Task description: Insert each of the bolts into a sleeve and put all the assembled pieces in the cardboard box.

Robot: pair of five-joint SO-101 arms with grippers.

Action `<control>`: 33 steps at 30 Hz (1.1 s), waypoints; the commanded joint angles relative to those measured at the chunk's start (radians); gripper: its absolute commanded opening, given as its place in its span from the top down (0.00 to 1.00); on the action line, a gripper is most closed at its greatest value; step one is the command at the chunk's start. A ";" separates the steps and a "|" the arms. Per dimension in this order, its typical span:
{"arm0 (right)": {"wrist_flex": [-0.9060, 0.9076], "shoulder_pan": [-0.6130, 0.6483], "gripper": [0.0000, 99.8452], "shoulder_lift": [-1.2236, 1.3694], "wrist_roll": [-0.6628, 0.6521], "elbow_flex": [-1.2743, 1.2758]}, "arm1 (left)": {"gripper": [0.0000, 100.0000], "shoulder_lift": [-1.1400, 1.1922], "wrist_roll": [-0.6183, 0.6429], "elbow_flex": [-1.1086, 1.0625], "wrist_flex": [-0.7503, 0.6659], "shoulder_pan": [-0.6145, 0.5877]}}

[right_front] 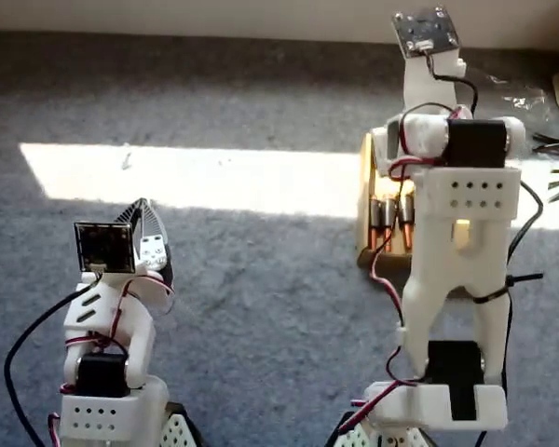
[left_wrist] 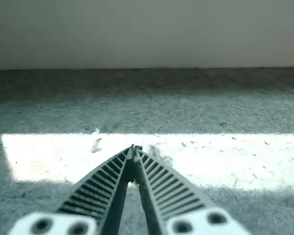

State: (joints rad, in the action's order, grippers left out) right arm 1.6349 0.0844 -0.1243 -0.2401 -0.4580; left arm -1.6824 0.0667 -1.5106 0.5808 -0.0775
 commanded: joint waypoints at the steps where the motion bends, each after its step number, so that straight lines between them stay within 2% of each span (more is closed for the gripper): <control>1: 0.022 0.033 0.99 -0.113 0.021 -0.041 | 0.99 -0.008 -0.006 0.048 -0.026 -0.027; 10: 0.091 0.116 0.99 -0.360 0.023 -0.027 | 0.99 -0.018 -0.009 0.104 -0.017 -0.035; 15: 0.073 0.162 0.99 -0.524 0.023 0.114 | 0.99 -0.170 -0.009 0.111 0.063 -0.033; 26: -0.153 0.166 0.99 -0.992 0.021 0.582 | 0.99 -0.131 -0.009 0.124 0.081 -0.036; 33: -0.314 0.165 0.99 -1.230 0.021 0.928 | 0.99 -0.139 -0.005 0.154 0.176 -0.085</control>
State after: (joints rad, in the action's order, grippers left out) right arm 1.3909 0.2501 -1.2919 -0.2279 0.3705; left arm -1.8190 0.0683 -1.4093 0.7296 -0.1481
